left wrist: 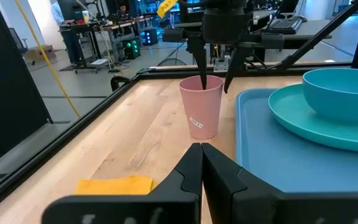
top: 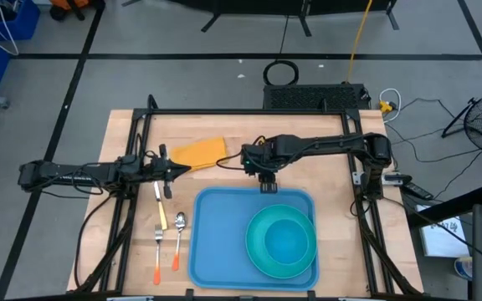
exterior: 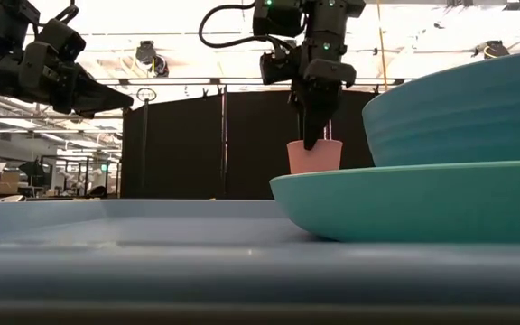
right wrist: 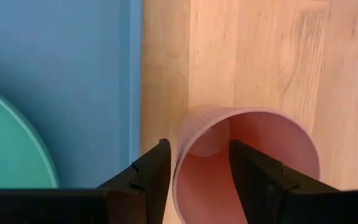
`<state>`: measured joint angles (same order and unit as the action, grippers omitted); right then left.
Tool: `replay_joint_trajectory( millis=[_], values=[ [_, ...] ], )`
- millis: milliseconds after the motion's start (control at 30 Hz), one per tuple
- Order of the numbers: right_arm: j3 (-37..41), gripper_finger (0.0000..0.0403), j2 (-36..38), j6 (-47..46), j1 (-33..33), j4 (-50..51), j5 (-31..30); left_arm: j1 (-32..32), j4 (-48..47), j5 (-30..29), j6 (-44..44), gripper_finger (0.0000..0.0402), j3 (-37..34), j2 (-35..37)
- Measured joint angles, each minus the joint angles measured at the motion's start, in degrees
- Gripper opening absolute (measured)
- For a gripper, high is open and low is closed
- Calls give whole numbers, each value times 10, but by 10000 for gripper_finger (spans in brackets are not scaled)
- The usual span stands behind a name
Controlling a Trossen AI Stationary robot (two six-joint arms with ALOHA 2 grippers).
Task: Set up tray
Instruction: Put the pink cup on the tray to the top left of the blue plate
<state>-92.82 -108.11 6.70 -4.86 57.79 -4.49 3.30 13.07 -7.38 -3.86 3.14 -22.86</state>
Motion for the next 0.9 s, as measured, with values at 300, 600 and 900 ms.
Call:
replay_joint_trajectory(
  millis=[300,600,900],
  values=[
    [50,119,0,-1,0,-17,7,0,0,0,2,10,0,0],
    [50,8,1,19,1,-21,18,0,5,-1,1,10,0,0],
    [-39,2,10,34,15,33,14,0,5,-2,1,10,0,0]
  ],
)
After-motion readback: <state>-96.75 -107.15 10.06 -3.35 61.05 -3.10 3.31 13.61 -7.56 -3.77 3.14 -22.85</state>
